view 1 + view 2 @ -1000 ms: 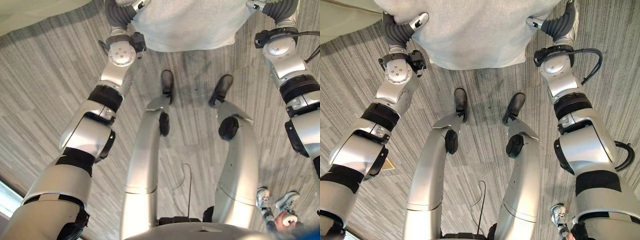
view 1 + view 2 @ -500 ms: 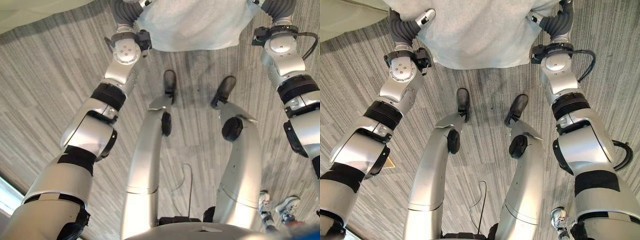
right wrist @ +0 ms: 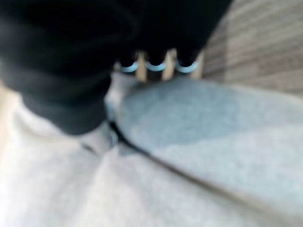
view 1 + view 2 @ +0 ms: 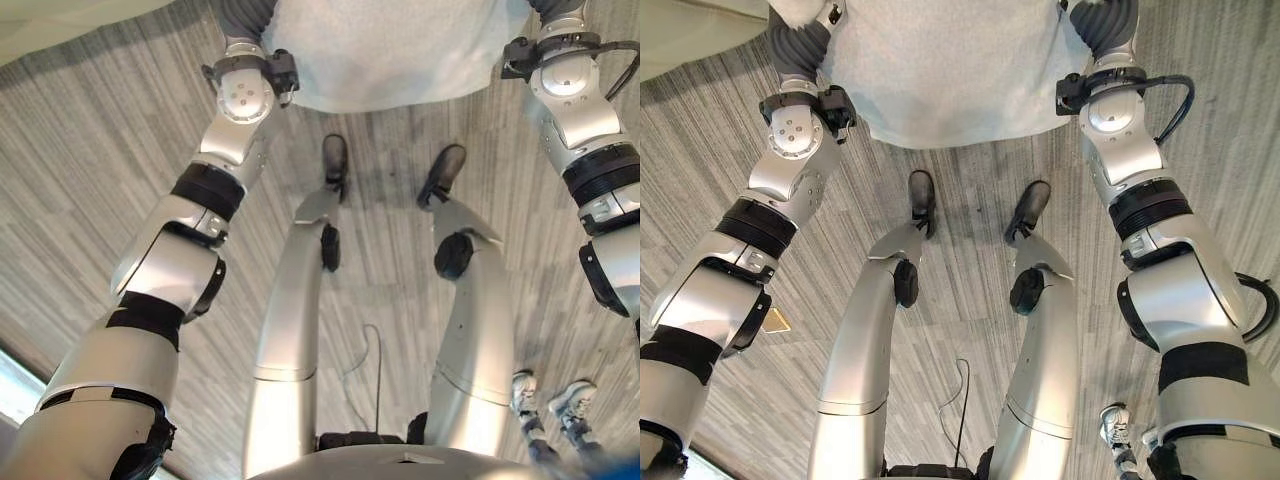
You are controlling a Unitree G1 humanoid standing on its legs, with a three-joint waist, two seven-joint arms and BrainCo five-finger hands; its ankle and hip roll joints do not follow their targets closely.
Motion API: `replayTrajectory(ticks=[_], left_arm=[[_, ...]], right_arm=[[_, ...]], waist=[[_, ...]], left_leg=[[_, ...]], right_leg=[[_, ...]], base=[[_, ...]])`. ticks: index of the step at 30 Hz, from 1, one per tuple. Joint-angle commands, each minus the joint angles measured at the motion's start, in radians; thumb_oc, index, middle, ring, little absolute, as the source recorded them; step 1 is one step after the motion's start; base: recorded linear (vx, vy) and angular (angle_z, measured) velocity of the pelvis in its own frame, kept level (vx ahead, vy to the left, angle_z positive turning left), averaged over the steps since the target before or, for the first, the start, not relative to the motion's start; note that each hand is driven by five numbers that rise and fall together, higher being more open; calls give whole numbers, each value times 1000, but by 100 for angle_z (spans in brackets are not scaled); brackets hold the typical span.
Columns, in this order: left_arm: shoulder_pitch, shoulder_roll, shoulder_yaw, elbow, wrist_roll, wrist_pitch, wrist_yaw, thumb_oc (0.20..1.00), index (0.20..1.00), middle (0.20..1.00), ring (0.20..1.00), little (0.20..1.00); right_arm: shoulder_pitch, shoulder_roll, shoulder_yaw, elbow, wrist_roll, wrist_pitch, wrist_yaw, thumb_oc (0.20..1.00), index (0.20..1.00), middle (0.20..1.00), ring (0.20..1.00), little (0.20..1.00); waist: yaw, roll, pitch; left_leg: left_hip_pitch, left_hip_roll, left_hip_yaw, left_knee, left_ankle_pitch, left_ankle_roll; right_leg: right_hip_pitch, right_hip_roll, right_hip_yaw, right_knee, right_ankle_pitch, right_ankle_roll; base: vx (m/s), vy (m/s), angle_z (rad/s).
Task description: Pick up all the scattered cushions and arrange them neatly on the sofa.
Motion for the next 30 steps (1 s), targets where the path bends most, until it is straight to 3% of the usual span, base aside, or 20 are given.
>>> replayTrajectory(ticks=[1, 6, 7, 8, 9, 10, 12, 13, 14, 15, 16, 17, 20, 22, 23, 25, 28, 29, 30], left_arm=[[76, -121, 40, -209, 88, -136, -82, 200, 200, 200, 200, 200], [315, -172, 62, -393, 184, -126, -107, 200, 200, 200, 200, 200], [352, -177, 70, -414, 188, -127, -113, 200, 200, 200, 200, 200], [391, -180, 69, -425, 188, -128, -123, 200, 200, 200, 200, 200], [426, -187, 63, -446, 183, -123, -138, 200, 200, 200, 200, 200], [430, -188, 63, -448, 183, -122, -138, 200, 200, 200, 200, 200], [546, -186, 61, -500, 195, -119, -171, 200, 200, 200, 200, 200], [576, -184, 57, -517, 197, -118, -182, 200, 200, 200, 200, 200], [581, -182, 55, -522, 198, -116, -182, 200, 200, 200, 200, 200], [654, -186, 64, -537, 183, -115, -198, 200, 200, 200, 200, 200], [696, -185, 69, -553, 181, -108, -206, 200, 200, 200, 200, 200], [733, -179, 71, -572, 183, -105, -213, 200, 200, 200, 200, 200], [832, -168, 83, -603, 183, -99, -232, 200, 200, 200, 200, 200], [899, -162, 105, -625, 170, -91, -249, 200, 200, 200, 200, 200], [914, -160, 113, -629, 175, -88, -246, 200, 200, 200, 200, 200], [922, -166, 113, -628, 177, -81, -251, 200, 200, 200, 200, 200], [948, -174, 117, -628, 179, -82, -264, 200, 200, 200, 200, 200], [956, -173, 118, -628, 174, -80, -272, 200, 200, 200, 200, 200], [964, -171, 120, -629, 174, -77, -274, 200, 200, 200, 200, 200]], right_arm=[[42, 104, -14, -175, -91, -137, -23, 200, 200, 200, 200, 200], [311, 166, -152, -384, -207, -138, -51, 200, 200, 200, 200, 200], [352, 174, -162, -401, -222, -138, -45, 200, 200, 200, 200, 200], [389, 176, -164, -413, -237, -134, -38, 200, 200, 200, 200, 200], [441, 185, -171, -443, -249, -136, -33, 200, 200, 200, 200, 200], [446, 185, -171, -445, -250, -135, -33, 200, 200, 200, 200, 200], [569, 179, -192, -513, -317, -134, -30, 200, 200, 200, 200, 200], [604, 182, -198, -530, -330, -130, -27, 200, 200, 200, 200, 200], [610, 184, -201, -534, -331, -129, -27, 200, 200, 200, 200, 200], [676, 189, -219, -558, -347, -132, -24, 200, 200, 200, 200, 200], [715, 194, -224, -577, -357, -129, -19, 200, 200, 200, 200, 200], [751, 202, -239, -599, -365, -128, -15, 200, 200, 200, 200, 200], [845, 209, -265, -631, -373, -126, -6, 200, 200, 200, 200, 200], [927, 219, -284, -657, -373, -119, 14, 200, 200, 200, 200, 200], [957, 217, -293, -665, -369, -119, 20, 200, 200, 200, 200, 200], [991, 216, -310, -671, -361, -114, 26, 200, 200, 200, 200, 200], [1028, 215, -319, -689, -358, -101, 41, 200, 200, 200, 200, 200], [1034, 220, -321, -693, -351, -96, 48, 200, 200, 200, 200, 200], [1031, 223, -317, -695, -353, -92, 51, 200, 200, 200, 200, 200]], waist=[[-36, 75, -184], [-40, 75, -184], [-36, 74, -182], [-35, 71, -191], [-31, 73, -185], [-34, 72, -189], [-27, 77, -182], [-26, 77, -182], [-24, 81, -174], [-17, 79, -178], [-23, 78, -185], [-19, 81, -183], [-20, 70, -197], [-16, 73, -216], [-23, 65, -224], [-33, 54, -226], [-63, 52, -248], [-65, 53, -253], [-60, 47, -258]], left_leg=[[-2, -72, -163, -60, -57, -73], [260, -68, -210, -201, -31, -98], [284, -65, -217, -226, 10, -99], [329, -66, -224, -237, -18, -102], [362, -71, -233, -268, 22, -105], [380, -71, -236, -267, -8, -107], [527, -71, -279, -367, 28, -129], [555, -73, -292, -389, 42, -136], [552, -73, -296, -396, 73, -136], [611, -67, -314, -426, 97, -157], [662, -59, -321, -451, 76, -164], [681, -55, -331, -464, 113, -171], [750, -33, -326, -459, 116, -198], [836, -8, -304, -497, 125, -182], [872, -9, -303, -498, 96, -184], [891, -11, -269, -467, 89, -184], [931, 28, -109, -435, 61, -151], [944, 42, -51, -430, 69, -123], [962, 49, -27, -423, 57, -119]], right_leg=[[78, 55, 30, 48, -141, 113], [330, 62, -12, -93, -122, 106], [352, 61, -23, -118, -91, 96], [392, 63, -21, -124, -123, 100], [422, 71, -27, -145, -104, 86], [439, 73, -21, -141, -132, 93], [575, 98, -56, -204, -155, 70], [612, 108, -66, -218, -166, 62], [613, 105, -80, -228, -137, 56], [689, 117, -109, -261, -153, 38], [754, 122, -120, -287, -187, 35], [795, 123, -152, -316, -163, 25], [931, 129, -191, -367, -209, 13], [1030, 135, -242, -407, -181, 8], [1082, 134, -242, -420, -208, 9], [1152, 126, -261, -443, -213, 6], [1222, 113, -272, -480, -189, 17], [1237, 109, -282, -503, -158, 18], [1258, 108, -274, -520, -151, 24]], base=[[-33, -46, 4], [-67, -124, 7], [-50, -128, 8], [-110, -170, 9], [47, -167, 12], [-26, -309, 30], [4, -369, 44], [-103, -189, 43], [-86, -309, 53], [3, -298, 57], [23, -380, 108], [25, -262, 92], [125, -227, 62], [98, -35, 45], [189, -70, 45], [165, -31, 32], [85, 148, 52], [56, 184, 8], [86, 192, -18]])
